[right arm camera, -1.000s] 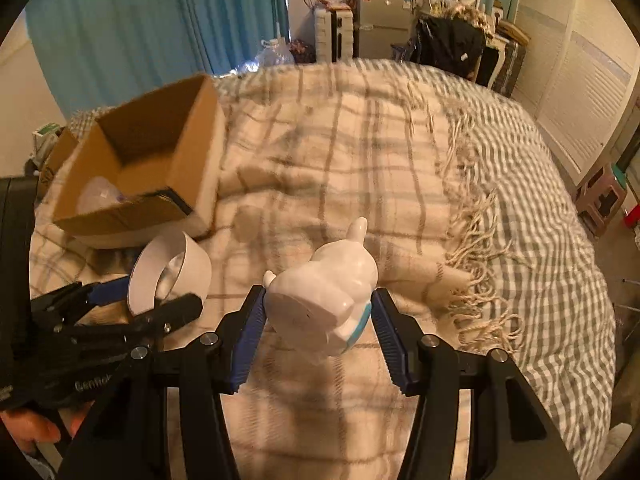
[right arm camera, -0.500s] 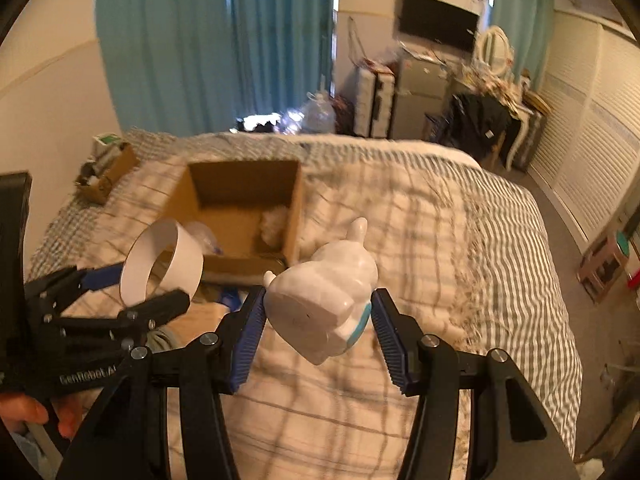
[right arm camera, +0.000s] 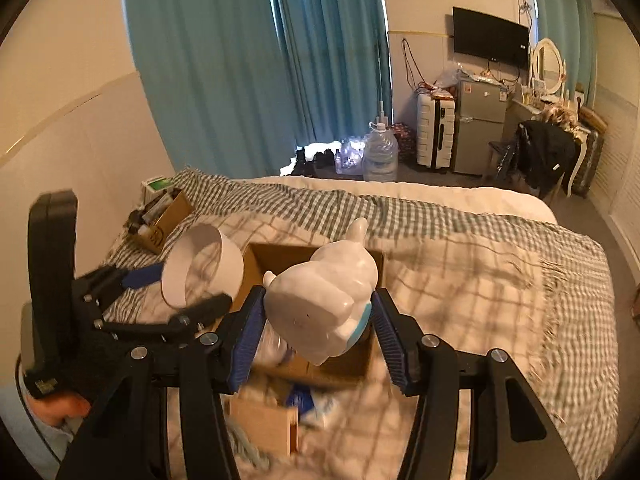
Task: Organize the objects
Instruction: 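Carry the tape roll and figurine into the cardboard box and release both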
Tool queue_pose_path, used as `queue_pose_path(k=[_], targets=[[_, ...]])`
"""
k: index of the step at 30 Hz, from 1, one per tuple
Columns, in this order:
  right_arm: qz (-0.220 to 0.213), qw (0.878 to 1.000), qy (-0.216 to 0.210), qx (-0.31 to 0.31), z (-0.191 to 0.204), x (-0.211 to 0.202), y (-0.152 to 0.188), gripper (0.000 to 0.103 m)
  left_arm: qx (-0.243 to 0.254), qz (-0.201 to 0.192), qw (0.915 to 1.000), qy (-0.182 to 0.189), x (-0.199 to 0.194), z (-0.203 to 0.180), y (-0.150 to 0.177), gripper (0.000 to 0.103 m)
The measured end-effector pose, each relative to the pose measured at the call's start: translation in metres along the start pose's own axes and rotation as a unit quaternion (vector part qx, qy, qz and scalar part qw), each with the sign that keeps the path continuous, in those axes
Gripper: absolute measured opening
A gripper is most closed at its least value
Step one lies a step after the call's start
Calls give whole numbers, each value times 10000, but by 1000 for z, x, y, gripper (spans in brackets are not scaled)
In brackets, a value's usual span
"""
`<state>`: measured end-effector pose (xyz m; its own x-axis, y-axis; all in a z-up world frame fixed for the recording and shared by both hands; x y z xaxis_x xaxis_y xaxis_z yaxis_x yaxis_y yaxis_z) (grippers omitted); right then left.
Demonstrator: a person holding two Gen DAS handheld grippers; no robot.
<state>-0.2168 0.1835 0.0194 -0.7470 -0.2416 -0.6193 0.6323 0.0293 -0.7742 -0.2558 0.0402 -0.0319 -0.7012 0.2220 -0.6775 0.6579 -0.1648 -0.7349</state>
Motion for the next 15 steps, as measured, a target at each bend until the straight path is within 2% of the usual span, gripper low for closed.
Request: queue_pose_path(k=[4, 9, 15], targets=[[181, 9997, 157, -72, -11, 54, 2, 53, 115, 174, 9998, -76, 46, 6, 4, 82], [565, 9983, 125, 87, -24, 118, 30, 53, 190, 522, 9984, -68, 100, 9, 28, 82], [692, 9971, 317, 49, -31, 143, 55, 54, 206, 745, 9969, 174, 125, 2, 48, 83]])
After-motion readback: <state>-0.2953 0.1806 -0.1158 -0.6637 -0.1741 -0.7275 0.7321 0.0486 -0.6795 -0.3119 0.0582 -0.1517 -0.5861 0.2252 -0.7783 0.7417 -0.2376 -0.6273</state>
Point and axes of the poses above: each gripper's, at about its wrist camera, not at the fingertips, and x roughly the way its jaws point, z to its left, y to its underside, the point moved 8 cm from there along x, roughly the way its jaws point, and after that the axes turned 4 degrees about -z, right-handed, at the moved point
